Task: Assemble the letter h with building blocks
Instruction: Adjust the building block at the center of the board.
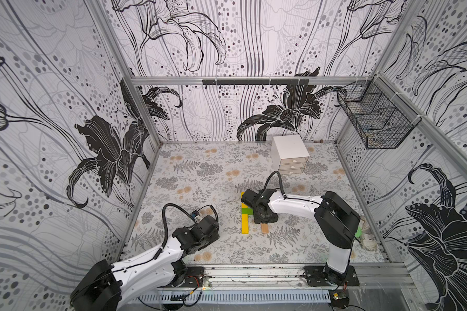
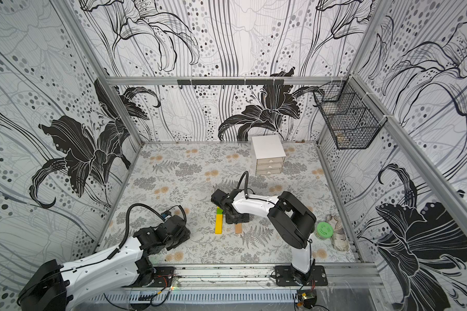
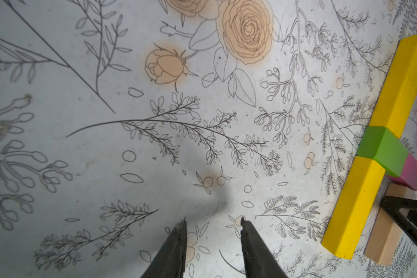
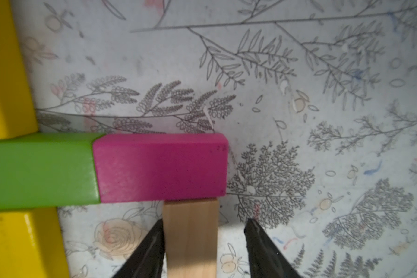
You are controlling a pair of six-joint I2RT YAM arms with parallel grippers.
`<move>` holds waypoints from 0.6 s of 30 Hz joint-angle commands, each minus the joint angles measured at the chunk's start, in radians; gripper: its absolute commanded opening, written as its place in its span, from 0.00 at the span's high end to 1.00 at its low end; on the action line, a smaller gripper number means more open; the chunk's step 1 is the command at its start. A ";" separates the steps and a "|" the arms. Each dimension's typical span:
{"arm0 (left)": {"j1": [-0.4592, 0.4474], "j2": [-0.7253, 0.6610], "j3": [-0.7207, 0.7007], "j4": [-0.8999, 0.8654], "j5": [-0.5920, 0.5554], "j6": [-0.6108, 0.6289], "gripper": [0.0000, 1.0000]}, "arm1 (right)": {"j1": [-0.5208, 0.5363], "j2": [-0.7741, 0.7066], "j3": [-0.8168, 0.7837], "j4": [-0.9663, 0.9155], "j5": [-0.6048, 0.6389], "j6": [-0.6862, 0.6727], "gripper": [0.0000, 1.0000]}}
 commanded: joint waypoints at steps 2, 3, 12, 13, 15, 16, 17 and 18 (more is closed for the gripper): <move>0.003 0.000 -0.020 -0.015 0.012 0.008 0.60 | 0.001 0.007 -0.007 -0.029 0.032 0.029 0.44; 0.003 -0.001 -0.020 -0.015 0.013 0.007 0.60 | 0.001 0.005 -0.008 -0.029 0.033 0.029 0.44; 0.003 -0.002 -0.024 -0.016 0.013 0.006 0.60 | 0.001 0.004 -0.011 -0.029 0.035 0.031 0.45; 0.002 -0.003 -0.023 -0.017 0.013 0.006 0.60 | 0.001 0.002 -0.012 -0.027 0.033 0.031 0.45; 0.002 -0.006 -0.024 -0.016 0.013 0.006 0.60 | 0.001 0.004 -0.008 -0.025 0.030 0.025 0.46; 0.002 -0.005 -0.024 -0.017 0.013 0.006 0.60 | 0.000 0.005 -0.006 -0.027 0.029 0.024 0.46; 0.003 -0.006 -0.023 -0.017 0.013 0.006 0.60 | 0.001 0.006 -0.003 -0.028 0.030 0.023 0.46; 0.003 -0.005 -0.024 -0.017 0.013 0.006 0.60 | 0.001 0.005 0.000 -0.029 0.032 0.020 0.46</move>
